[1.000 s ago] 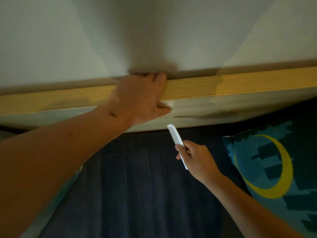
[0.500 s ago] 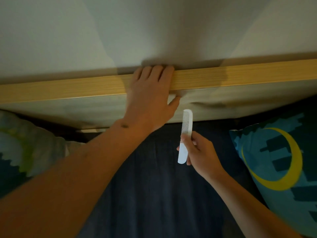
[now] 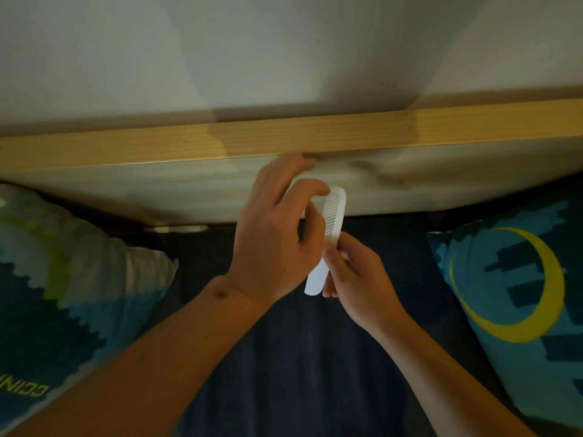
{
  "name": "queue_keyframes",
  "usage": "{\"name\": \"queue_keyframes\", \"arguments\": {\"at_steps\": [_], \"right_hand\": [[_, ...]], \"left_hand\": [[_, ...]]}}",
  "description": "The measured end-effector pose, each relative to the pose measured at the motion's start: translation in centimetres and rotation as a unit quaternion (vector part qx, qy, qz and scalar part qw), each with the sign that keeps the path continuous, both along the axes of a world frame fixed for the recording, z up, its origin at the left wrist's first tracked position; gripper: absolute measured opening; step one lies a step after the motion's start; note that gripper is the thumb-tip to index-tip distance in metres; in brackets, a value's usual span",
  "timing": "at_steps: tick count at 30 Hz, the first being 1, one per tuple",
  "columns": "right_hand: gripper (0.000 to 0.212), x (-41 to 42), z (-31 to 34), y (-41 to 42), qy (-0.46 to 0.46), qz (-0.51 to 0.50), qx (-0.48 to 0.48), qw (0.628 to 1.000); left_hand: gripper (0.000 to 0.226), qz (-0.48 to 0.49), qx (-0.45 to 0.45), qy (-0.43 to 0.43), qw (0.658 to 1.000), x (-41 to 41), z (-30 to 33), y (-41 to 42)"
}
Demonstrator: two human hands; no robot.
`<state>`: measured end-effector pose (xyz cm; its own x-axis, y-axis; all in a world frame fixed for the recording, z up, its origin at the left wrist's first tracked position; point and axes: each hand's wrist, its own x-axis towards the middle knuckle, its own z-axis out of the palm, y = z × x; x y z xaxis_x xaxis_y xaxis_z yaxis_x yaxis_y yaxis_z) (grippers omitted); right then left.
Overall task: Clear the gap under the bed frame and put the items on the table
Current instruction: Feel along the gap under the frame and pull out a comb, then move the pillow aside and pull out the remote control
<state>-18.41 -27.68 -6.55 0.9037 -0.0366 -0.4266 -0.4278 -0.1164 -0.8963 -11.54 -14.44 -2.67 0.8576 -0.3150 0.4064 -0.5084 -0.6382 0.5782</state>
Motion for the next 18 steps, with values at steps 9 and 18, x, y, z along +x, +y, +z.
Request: {"name": "queue_keyframes", "arguments": {"at_steps": [9,18], "right_hand": [[0.022,0.3,0.3,2.3,-0.006,0.106,0.045,0.993],[0.024,1.7,-0.9,8.9,0.031,0.211,0.089,0.973]], "left_hand": [[0.056,0.105,-0.254,0.461,0.844,-2.6,-1.6,1.3],[0.039,0.202,-0.313,0.483,0.792,-4.0,-3.5,7.5]]}}
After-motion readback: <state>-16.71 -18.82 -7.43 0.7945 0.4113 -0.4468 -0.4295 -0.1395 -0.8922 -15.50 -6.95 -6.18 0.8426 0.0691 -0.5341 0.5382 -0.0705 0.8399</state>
